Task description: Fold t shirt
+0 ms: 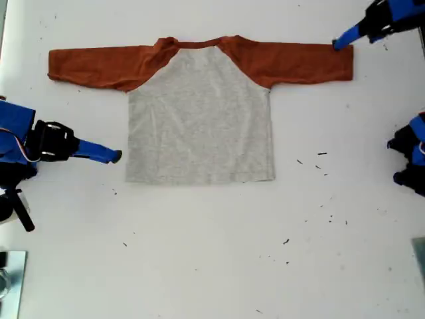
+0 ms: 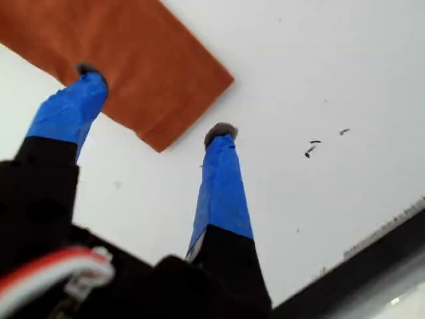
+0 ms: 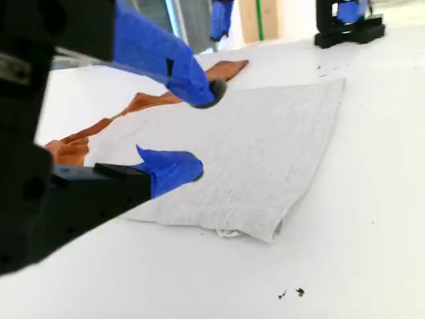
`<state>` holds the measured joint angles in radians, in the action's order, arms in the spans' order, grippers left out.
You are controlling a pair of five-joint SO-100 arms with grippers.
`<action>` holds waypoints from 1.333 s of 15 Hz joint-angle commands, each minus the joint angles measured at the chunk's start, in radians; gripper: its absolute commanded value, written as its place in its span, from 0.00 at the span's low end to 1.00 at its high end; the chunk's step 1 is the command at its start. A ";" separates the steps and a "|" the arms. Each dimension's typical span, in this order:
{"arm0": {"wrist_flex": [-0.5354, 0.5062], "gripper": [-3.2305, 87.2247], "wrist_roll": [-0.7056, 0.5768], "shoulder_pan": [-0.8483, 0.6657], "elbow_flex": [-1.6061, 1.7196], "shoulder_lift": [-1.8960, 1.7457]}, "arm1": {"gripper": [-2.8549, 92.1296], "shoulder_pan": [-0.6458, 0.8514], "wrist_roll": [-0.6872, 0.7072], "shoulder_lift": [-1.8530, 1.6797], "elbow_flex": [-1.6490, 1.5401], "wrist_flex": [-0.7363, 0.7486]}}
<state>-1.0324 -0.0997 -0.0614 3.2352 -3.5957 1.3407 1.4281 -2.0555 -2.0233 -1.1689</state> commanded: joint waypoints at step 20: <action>0.002 0.07 -0.009 -0.015 0.008 -0.009 | 0.26 -0.971 -0.588 -0.232 0.494 -0.169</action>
<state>-1.0308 -0.1043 -0.0782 3.2352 -3.5957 0.3175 0.8498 -2.1215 -1.4036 -1.3346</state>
